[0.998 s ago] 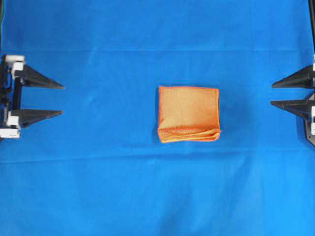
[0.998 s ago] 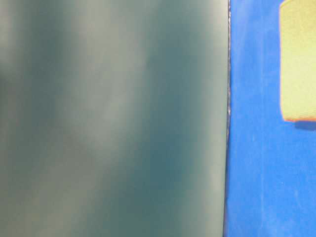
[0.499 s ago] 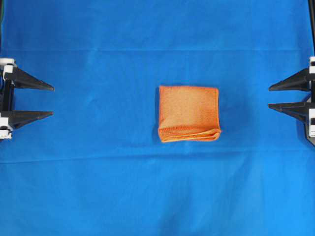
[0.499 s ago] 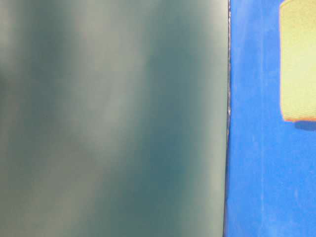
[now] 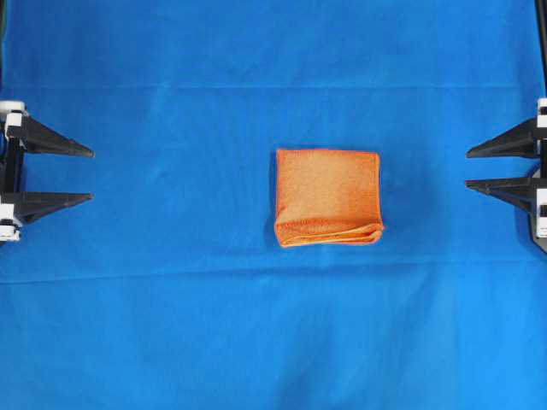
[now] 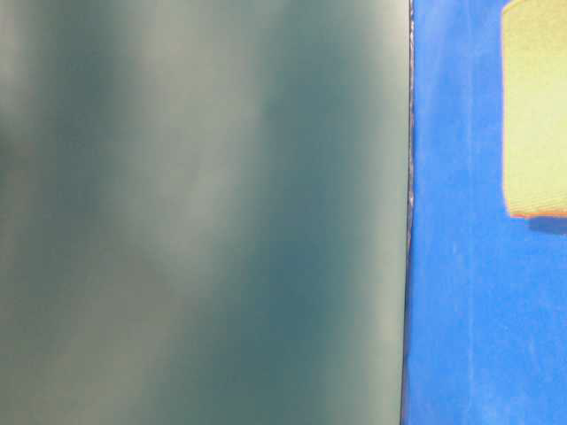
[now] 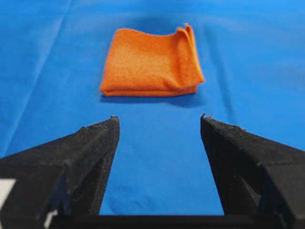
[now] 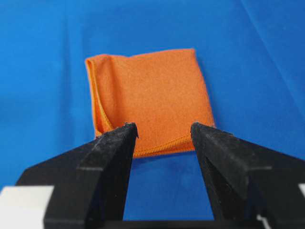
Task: Fold the orange towel.
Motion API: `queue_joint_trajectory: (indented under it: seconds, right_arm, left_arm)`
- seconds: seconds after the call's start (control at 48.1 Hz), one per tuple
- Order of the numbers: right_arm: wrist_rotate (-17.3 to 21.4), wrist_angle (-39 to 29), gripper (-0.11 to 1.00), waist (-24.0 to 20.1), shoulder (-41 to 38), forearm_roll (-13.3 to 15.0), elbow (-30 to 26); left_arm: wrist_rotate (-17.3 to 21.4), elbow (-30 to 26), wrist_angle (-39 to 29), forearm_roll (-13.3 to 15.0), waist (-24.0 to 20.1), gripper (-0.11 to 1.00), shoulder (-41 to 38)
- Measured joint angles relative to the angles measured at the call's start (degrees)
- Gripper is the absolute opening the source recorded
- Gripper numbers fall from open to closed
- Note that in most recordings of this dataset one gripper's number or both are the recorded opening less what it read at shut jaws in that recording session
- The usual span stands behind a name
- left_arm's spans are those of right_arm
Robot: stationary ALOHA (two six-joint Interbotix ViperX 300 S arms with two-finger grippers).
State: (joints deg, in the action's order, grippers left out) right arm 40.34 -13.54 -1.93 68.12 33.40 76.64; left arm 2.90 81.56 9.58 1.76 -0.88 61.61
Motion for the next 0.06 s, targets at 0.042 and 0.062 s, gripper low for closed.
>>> queue_joint_trajectory:
  seconds: [0.042,0.062]
  right_arm:
    - [0.00,0.00,0.56,0.00,0.00,0.00,0.00]
    - [0.00,0.00,0.56,-0.09,0.00,0.09,0.00]
  left_arm:
    - [0.00,0.00,0.00,0.00,0.00,0.63,0.00]
    - [0.00,0.00,0.00,0.00,0.00,0.63,0.00]
